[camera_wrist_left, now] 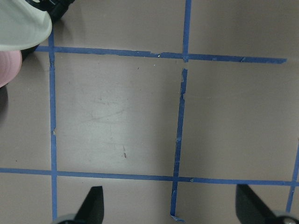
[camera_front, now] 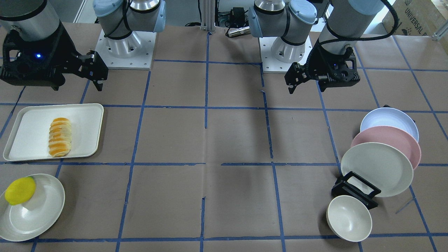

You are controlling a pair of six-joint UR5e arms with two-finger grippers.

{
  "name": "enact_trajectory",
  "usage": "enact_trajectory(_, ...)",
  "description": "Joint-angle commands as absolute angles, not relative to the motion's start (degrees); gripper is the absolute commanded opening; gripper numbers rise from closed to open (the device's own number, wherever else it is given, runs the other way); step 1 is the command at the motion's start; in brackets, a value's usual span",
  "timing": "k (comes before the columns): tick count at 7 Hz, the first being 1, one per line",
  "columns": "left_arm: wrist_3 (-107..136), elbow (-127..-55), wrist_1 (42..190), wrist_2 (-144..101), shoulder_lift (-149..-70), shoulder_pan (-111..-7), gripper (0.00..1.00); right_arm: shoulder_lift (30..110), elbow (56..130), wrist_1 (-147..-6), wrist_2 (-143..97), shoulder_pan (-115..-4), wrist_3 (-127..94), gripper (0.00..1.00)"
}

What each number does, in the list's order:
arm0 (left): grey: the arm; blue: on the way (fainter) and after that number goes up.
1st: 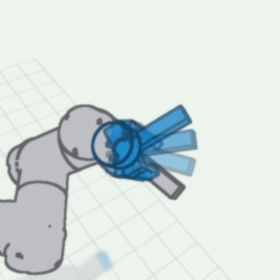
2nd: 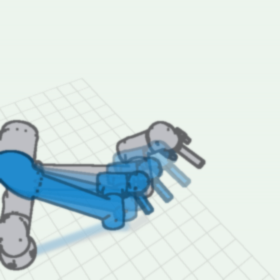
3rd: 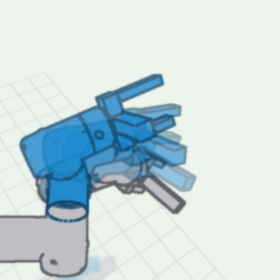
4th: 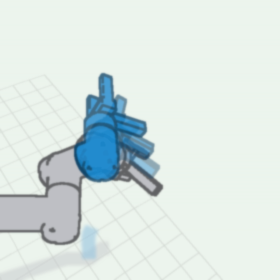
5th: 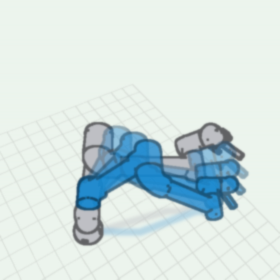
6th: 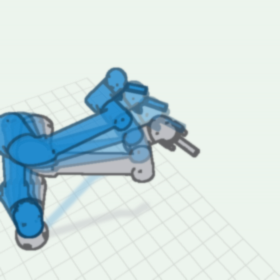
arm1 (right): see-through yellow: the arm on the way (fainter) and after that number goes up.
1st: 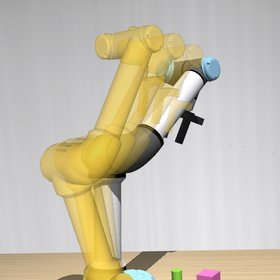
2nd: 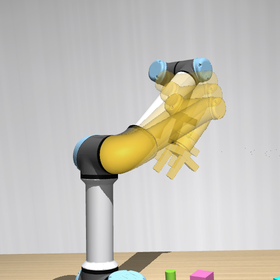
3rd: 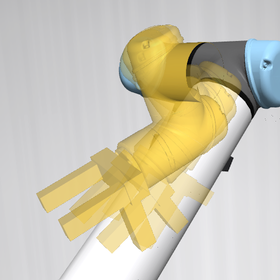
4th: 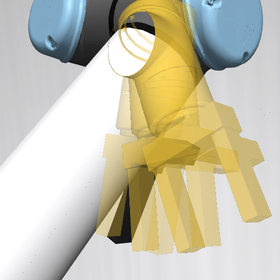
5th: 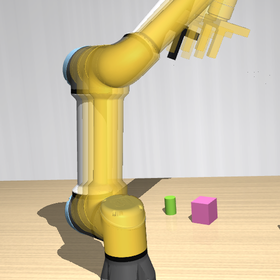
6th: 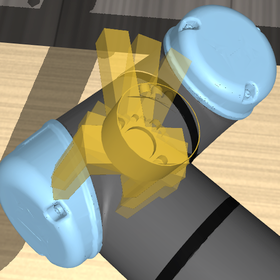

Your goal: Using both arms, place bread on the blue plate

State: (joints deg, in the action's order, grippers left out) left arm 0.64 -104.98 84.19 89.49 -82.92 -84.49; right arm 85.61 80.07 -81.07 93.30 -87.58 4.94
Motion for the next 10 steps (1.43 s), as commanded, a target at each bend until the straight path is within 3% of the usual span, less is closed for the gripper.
enact_trajectory(1,0.2,-104.9,84.1,89.8,-83.3,-85.1,1.00,85.5,80.1,-81.1,93.2,-87.6,3.4,1.00)
enact_trajectory(3,-12.9,-104.6,84.2,90.3,-83.0,-83.7,1.00,85.4,80.1,-81.0,93.3,-87.6,3.3,1.00)
enact_trajectory(5,-20.1,-104.2,84.4,89.7,-82.8,-75.0,1.00,85.1,81.1,-81.0,93.2,-87.2,3.8,1.00)
enact_trajectory(8,-55.3,-103.6,84.8,89.3,-83.7,-47.5,1.00,86.6,90.9,-91.7,94.7,-80.6,21.5,0.97)
enact_trajectory(10,-76.5,-102.8,80.3,89.3,-88.4,-33.3,1.00,87.6,99.5,-97.1,96.1,-71.9,32.6,0.97)
